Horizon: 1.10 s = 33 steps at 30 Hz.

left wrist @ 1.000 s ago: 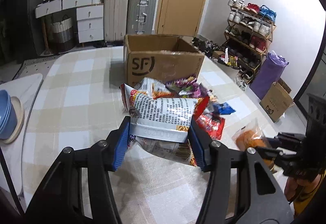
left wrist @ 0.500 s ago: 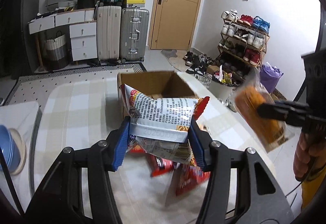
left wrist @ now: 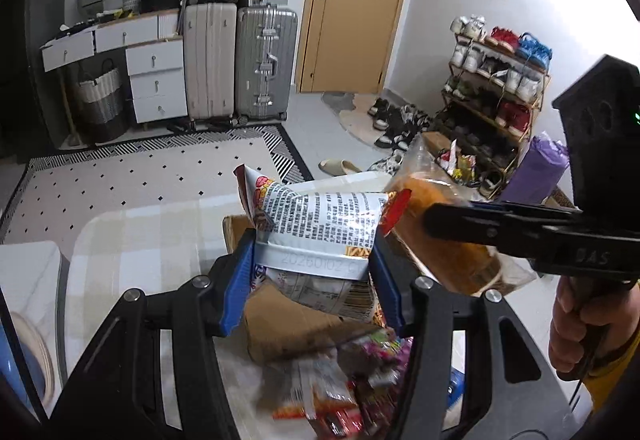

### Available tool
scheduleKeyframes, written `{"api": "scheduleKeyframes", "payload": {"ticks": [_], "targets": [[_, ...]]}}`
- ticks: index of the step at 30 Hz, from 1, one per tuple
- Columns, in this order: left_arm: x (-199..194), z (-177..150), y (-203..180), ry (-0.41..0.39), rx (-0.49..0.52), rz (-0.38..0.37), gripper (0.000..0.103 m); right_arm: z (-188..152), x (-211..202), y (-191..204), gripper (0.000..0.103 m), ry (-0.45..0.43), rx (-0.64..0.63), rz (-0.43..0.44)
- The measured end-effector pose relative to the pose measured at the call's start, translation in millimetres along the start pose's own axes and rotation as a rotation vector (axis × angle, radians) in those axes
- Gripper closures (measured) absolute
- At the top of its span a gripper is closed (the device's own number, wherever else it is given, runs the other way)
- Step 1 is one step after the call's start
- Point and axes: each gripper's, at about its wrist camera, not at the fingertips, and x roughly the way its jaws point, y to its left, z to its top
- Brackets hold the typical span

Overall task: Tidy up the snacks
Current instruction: 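Lift the bread roll and chip bag toward the SF box with both grippers, then lower both snacks into the SF box and open both grippers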

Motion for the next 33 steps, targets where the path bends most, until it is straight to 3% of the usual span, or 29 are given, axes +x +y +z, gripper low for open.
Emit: {"api": "scheduleKeyframes", "payload": {"ticks": [5, 13, 22, 33], "targets": [[51, 11, 0, 0.053, 0.005, 0.018, 0.052, 12, 42, -28, 0.076, 0.051, 0.026, -0.042], [128, 13, 4, 0.113, 0.016, 0.016, 0.052, 12, 72, -48, 0.076, 0.091, 0.039, -0.059], [173, 6, 6, 0.157, 0.019, 0.029, 0.051, 1, 83, -57, 0.076, 0.107, 0.044, -0.089], [190, -7, 11, 0.194, 0.018, 0.038, 0.050, -7, 89, -57, 0.076, 0.118, 0.051, -0.130]]}}
